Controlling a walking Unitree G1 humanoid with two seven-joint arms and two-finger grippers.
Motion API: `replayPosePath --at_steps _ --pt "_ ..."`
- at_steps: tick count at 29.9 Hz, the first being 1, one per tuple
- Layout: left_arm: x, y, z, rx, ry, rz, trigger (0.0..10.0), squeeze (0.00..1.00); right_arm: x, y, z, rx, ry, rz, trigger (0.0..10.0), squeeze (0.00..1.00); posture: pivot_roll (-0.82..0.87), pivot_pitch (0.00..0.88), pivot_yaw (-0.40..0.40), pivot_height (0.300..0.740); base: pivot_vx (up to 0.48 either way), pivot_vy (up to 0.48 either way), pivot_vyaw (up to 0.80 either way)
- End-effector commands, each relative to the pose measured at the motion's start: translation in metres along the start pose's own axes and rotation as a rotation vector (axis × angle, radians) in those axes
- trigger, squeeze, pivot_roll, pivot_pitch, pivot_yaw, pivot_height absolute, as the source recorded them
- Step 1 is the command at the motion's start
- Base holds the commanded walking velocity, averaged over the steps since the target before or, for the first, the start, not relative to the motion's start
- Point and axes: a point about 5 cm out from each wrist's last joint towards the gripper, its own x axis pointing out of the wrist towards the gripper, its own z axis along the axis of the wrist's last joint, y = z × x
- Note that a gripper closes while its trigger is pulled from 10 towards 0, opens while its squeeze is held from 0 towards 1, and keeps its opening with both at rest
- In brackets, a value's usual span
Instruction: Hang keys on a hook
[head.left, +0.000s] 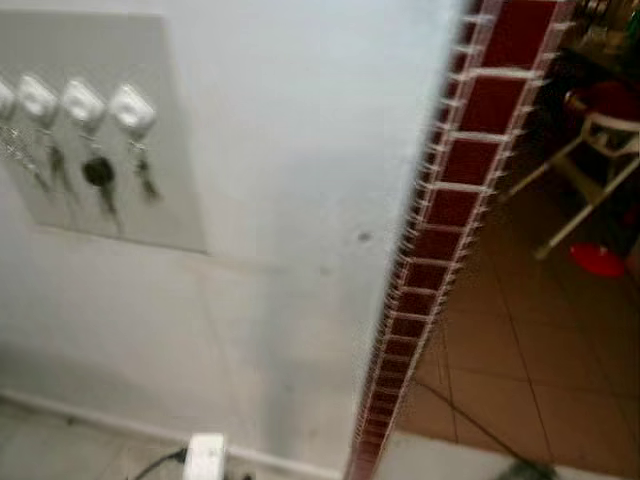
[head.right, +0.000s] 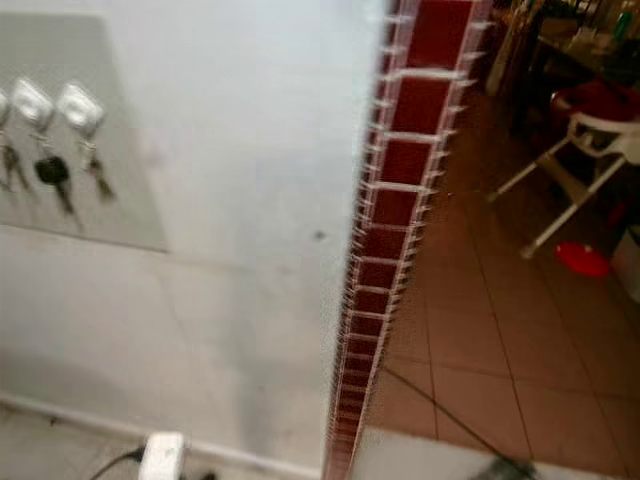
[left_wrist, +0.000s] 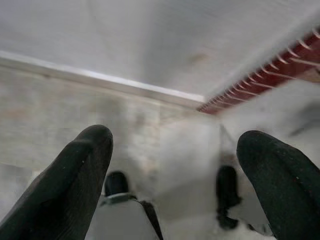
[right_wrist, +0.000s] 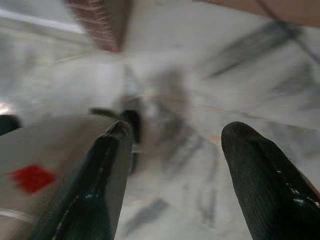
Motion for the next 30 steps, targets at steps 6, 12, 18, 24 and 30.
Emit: replayPosePath --at_steps 6,12,18,24,30 --pt "-0.0023 0.0164 0.0005 0.008 0.002 0.045 10.0 0.00 0.0008 0.0098 -0.0004 0.003 0.005 0.020 10.0 0.00 -0.02 0.000 -0.011 0.740 0.000 0.000 0.00" --pt "-0.0023 0.0166 0.0008 0.000 -0.001 0.045 10.0 0.00 0.0006 0.0094 -0.0014 0.006 0.009 0.018 10.0 0.00 -0.02 0.000 -0.010 0.740 0.000 0.000 0.00" --pt "-0.0022 0.0170 0.0010 -0.012 0.003 0.045 10.0 0.00 0.0006 0.0094 -0.0016 0.015 0.009 0.016 10.0 0.00 -0.02 0.000 -0.008 0.740 0.000 0.047 0.00" --pt "-0.0019 0.0166 0.0006 -0.001 0.011 0.050 10.0 0.00 0.0007 0.0091 -0.0011 0.018 0.010 0.011 10.0 0.00 -0.03 0.000 -0.007 0.740 0.000 0.142 0.00" --pt "-0.0021 0.0167 -0.0005 0.003 0.019 0.052 10.0 0.00 0.0010 0.0091 -0.0011 0.019 0.018 0.005 10.0 0.00 -0.03 0.000 -0.008 0.740 0.000 0.000 0.00"
